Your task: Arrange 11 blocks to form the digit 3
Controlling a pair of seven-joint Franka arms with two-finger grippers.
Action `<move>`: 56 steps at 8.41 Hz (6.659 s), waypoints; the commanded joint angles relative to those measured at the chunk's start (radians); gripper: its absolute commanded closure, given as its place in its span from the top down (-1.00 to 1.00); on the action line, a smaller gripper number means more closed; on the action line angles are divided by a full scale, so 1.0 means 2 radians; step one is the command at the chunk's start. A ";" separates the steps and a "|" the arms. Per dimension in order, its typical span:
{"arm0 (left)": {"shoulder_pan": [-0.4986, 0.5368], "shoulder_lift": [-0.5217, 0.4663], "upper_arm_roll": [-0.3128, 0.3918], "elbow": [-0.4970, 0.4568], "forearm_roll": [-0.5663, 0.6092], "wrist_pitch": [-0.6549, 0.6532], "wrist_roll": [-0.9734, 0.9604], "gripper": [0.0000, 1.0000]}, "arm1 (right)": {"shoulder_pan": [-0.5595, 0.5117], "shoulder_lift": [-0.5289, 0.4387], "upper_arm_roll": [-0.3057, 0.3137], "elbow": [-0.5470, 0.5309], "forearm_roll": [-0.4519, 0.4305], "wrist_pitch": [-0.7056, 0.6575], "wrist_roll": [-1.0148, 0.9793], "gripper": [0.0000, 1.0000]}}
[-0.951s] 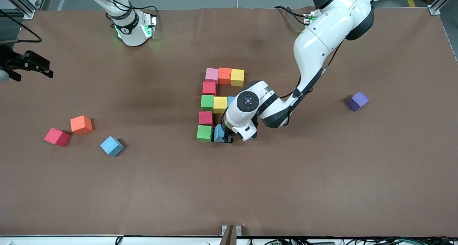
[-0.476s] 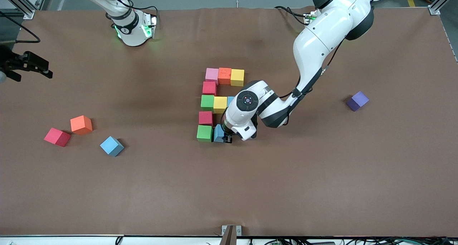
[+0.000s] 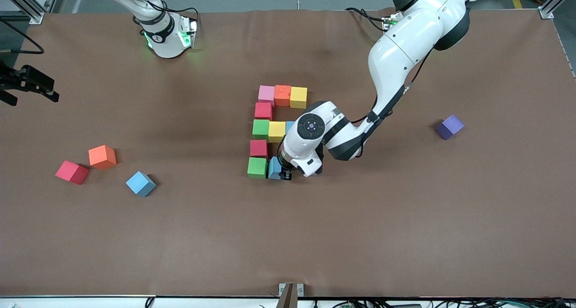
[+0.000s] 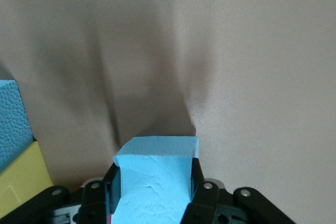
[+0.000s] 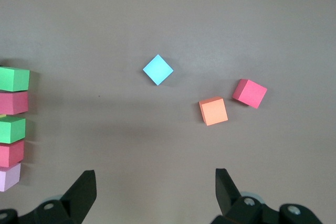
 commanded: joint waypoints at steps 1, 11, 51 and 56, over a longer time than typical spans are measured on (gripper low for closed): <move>-0.009 0.010 0.010 0.020 -0.004 0.006 0.006 -0.01 | -0.018 0.024 0.009 0.024 0.009 -0.002 0.003 1.00; -0.019 0.011 0.019 0.019 -0.003 0.013 0.009 0.99 | -0.010 0.029 0.009 0.025 0.009 -0.002 -0.003 1.00; 0.554 -0.407 0.014 -0.666 0.010 0.201 0.763 0.16 | 0.005 0.040 0.009 0.024 0.006 0.014 0.002 1.00; 0.551 -0.402 -0.030 -0.574 -0.001 0.120 0.715 -0.33 | 0.005 0.040 0.009 0.024 0.006 0.014 0.002 1.00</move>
